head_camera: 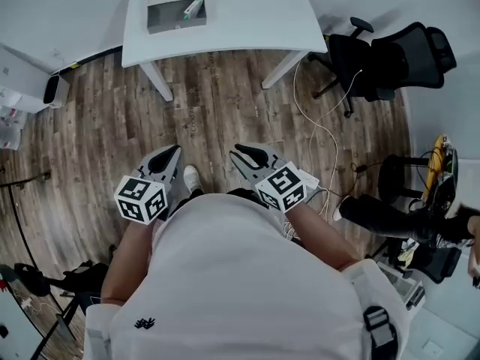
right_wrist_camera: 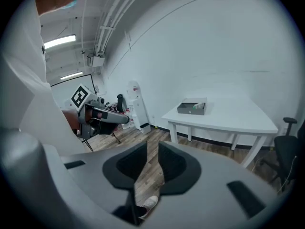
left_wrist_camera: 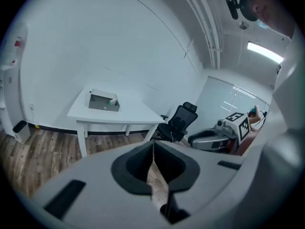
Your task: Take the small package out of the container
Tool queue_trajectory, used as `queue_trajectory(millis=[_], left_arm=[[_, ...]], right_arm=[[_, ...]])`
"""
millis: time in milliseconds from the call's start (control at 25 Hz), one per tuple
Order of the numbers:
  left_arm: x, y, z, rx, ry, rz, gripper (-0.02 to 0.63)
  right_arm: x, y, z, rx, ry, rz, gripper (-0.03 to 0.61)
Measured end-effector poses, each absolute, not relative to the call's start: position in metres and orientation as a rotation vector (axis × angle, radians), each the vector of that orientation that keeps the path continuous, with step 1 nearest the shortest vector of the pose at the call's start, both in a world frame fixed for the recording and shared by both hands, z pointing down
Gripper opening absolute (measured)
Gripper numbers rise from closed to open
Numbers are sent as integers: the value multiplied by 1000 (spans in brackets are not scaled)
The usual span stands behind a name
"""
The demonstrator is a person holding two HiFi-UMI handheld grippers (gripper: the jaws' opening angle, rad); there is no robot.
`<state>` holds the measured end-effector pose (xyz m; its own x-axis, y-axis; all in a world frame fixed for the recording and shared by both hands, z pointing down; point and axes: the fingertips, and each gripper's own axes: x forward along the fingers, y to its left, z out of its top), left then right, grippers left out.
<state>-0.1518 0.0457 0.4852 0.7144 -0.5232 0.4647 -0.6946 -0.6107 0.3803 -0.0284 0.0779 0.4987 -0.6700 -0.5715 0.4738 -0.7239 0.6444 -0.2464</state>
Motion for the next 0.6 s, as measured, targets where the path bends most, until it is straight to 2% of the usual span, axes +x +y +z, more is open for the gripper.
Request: queue_trajectory(millis=[120, 200, 600], left_arm=[[-163, 19, 495, 2375, -897, 449, 14], [-164, 2, 501, 2379, -880, 484, 61], [-131, -102, 502, 2411, -979, 520, 71]], right_arm=[[-39, 56, 500, 1051, -2488, 608, 60], [-37, 46, 501, 1079, -2463, 608, 58], [0, -31, 509, 1100, -2469, 664, 38]])
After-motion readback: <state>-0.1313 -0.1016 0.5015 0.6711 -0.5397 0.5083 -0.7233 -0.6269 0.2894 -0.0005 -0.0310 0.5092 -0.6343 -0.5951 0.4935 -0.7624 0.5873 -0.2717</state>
